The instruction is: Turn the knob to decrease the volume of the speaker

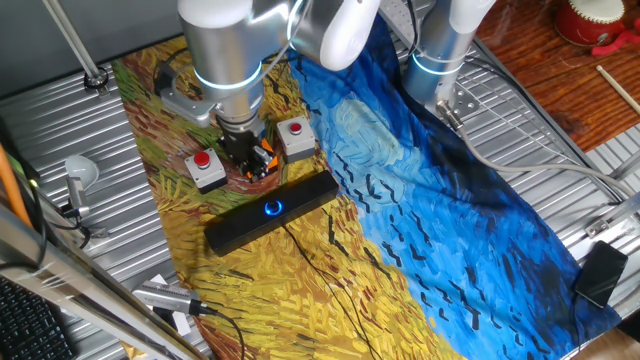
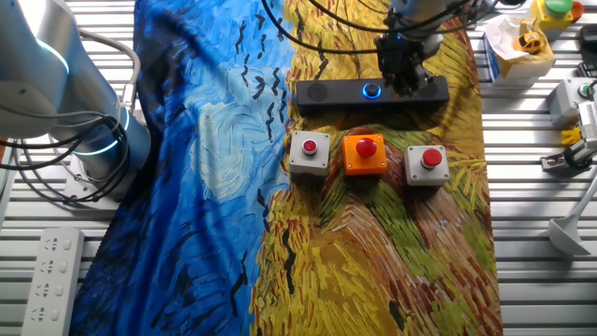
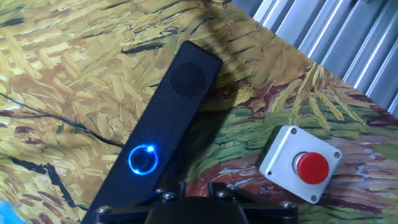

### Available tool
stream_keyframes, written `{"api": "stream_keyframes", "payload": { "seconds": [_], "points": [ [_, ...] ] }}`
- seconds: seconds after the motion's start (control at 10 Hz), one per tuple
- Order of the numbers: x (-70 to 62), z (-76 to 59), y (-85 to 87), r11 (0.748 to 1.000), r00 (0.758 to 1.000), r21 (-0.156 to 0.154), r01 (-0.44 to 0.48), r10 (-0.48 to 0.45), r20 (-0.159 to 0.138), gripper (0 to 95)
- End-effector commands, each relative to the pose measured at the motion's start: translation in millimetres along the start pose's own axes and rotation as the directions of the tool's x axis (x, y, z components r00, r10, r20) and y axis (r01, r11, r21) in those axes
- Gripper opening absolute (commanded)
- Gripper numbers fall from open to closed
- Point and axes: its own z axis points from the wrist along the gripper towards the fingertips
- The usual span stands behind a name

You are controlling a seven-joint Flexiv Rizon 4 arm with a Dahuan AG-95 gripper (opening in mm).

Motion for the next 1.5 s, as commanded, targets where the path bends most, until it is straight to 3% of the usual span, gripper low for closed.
{"api": "stream_keyframes", "payload": {
  "seconds": [0.1, 0.4, 1.5],
  "points": [
    [-2.1, 4.6, 9.8, 1.000, 1.000, 0.001, -0.007, 0.007, 0.004, 38.0],
    [-2.4, 13.4, 23.4, 1.000, 1.000, 0.005, -0.019, 0.019, 0.011, 38.0],
    [-2.4, 13.4, 23.4, 1.000, 1.000, 0.012, -0.015, 0.014, 0.013, 38.0]
  ]
}}
